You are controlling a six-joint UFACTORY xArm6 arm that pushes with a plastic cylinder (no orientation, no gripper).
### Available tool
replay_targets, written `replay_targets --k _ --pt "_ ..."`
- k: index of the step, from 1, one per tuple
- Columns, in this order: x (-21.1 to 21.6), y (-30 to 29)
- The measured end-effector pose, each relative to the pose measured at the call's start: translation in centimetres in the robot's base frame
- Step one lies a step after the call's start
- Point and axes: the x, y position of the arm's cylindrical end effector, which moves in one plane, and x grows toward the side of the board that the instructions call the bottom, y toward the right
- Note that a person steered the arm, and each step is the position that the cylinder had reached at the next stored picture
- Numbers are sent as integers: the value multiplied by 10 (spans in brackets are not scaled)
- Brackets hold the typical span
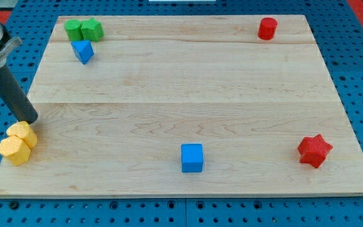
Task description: Push the blue triangle closer to the blue cube
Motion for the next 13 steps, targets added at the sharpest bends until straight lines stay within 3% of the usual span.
replay_targets --k 2,3,6,7,8,10,13 --pt "15 -4" --pt "-2 13" --pt "-151 24" --pt "-164 16" --pt "-189 52" --pt "-170 94" --pt "-176 134"
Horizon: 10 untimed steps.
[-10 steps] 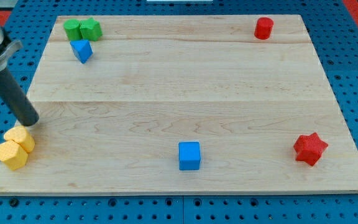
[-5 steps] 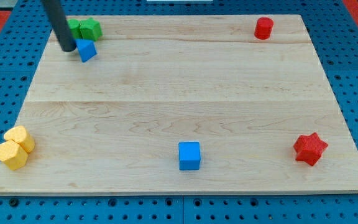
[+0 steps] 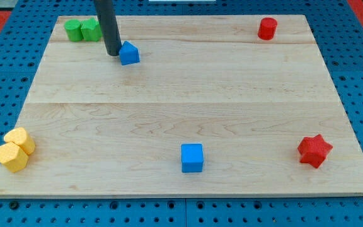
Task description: Push the blue triangle closer to the blue cube
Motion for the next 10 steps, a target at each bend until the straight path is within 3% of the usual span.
replay_targets --k 3,6,8,10 --pt "-5 43" --pt "37 94" --pt "9 106" --pt "45 119"
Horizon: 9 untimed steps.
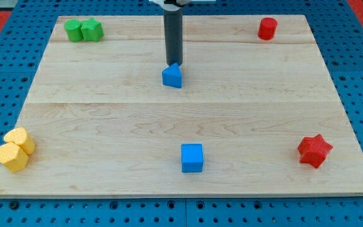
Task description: Push the blue triangle closer to the blue cube
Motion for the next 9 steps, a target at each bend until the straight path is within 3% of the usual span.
replay_targets --k 3,6,9 --pt "52 -1" --pt "87 -52" --pt "100 8"
